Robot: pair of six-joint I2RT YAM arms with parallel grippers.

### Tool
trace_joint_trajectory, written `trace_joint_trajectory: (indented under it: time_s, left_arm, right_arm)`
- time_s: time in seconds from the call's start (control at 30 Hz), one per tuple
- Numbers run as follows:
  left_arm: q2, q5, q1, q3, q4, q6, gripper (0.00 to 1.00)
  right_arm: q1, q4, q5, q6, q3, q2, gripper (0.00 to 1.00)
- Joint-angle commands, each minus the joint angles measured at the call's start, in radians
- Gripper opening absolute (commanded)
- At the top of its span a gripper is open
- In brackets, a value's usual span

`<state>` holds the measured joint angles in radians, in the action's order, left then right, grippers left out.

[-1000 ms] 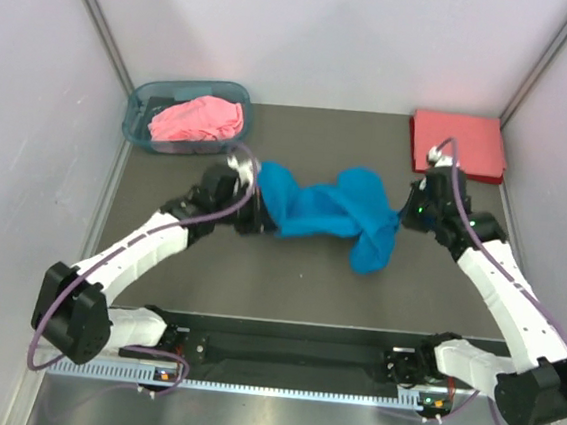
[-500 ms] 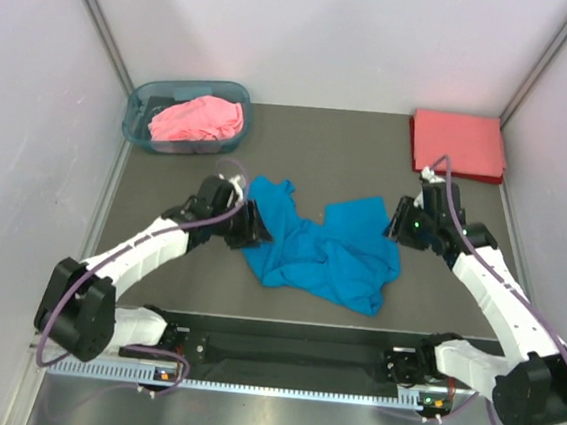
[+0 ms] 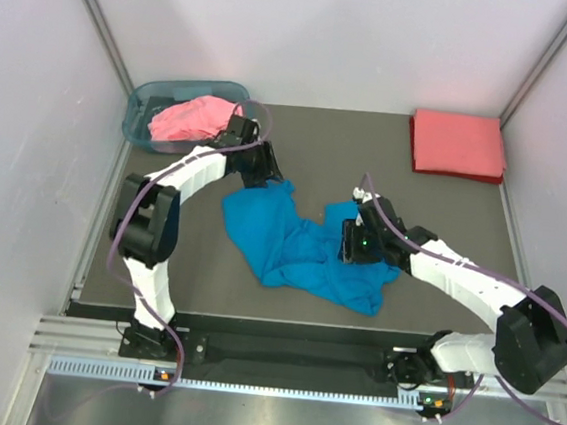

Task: Fold and stack the t-shirts
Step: Flatten the tshirt out

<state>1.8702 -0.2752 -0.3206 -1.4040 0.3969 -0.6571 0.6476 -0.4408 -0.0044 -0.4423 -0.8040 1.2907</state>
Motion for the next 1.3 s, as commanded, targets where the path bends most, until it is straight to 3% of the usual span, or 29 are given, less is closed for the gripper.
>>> trace_joint_trajectory:
  time_s: [0.0,0.17,0.3,0.37,0.43,0.47,0.5,0.57,0.63,0.7,0.87,0.9,1.0,1.1,1.17,1.2,1.27]
  left_arm:
    - [0.073,0.097,-0.011,-0.099,0.114,0.072,0.58]
    - [0.182,0.165,-0.035,-0.193,0.198,0.145,0.58]
    - [0.23,0.179,-0.043,-0.193,0.23,0.157,0.57]
    - [0.237,0.191,-0.043,-0.181,0.224,0.154,0.48]
    - [0.227,0.191,-0.043,-0.153,0.214,0.142,0.28]
    - [0.212,0.182,-0.041,-0.147,0.204,0.139,0.13]
    - [0.201,0.179,-0.043,-0.145,0.204,0.137,0.07]
    - [0.158,0.172,-0.04,-0.153,0.221,0.137,0.0]
    - [0.124,0.143,-0.034,-0.183,0.246,0.137,0.0]
    - [0.052,0.142,-0.028,-0.191,0.258,0.137,0.0]
    - [-0.115,0.142,-0.028,-0.115,0.286,0.128,0.0]
    - [-0.141,0.13,-0.026,-0.04,0.287,0.129,0.0]
    - [-0.248,0.108,-0.028,0.134,0.286,0.134,0.0]
    - [-0.367,0.126,-0.029,0.282,0.301,0.148,0.0]
    - [-0.437,0.175,-0.028,0.335,0.322,0.151,0.06]
    - [-0.457,0.189,-0.028,0.376,0.323,0.152,0.06]
    - [-0.489,0.191,-0.026,0.414,0.31,0.149,0.06]
  right_arm:
    - [0.011,0.07,0.041,0.004,0.015,-0.056,0.45]
    - [0.02,0.063,0.021,0.027,0.035,-0.056,0.49]
    - [0.072,0.095,0.007,0.007,0.04,-0.056,0.6]
    - [0.106,0.126,0.007,0.002,0.046,-0.042,0.64]
    - [0.121,0.132,0.02,-0.007,0.029,0.016,0.65]
    - [0.124,0.132,0.03,-0.009,0.02,0.062,0.64]
    - [0.127,0.131,0.078,-0.013,0.013,0.079,0.61]
    - [0.129,0.105,0.157,-0.036,0.0,0.099,0.35]
    - [0.112,0.062,0.288,-0.056,-0.024,0.088,0.14]
    - [0.092,0.008,0.361,-0.059,-0.041,0.05,0.0]
    - [0.047,-0.091,0.403,-0.093,-0.061,-0.085,0.0]
    - [0.049,-0.114,0.368,-0.099,-0.054,-0.102,0.0]
    - [0.049,-0.105,0.226,-0.101,0.014,-0.157,0.06]
    - [0.049,-0.116,0.141,-0.066,0.055,-0.18,0.27]
    - [0.038,-0.147,0.188,-0.042,0.033,-0.198,0.37]
    - [0.014,-0.156,0.225,-0.035,0.013,-0.202,0.41]
    - [-0.115,-0.136,0.122,0.013,-0.073,-0.177,0.47]
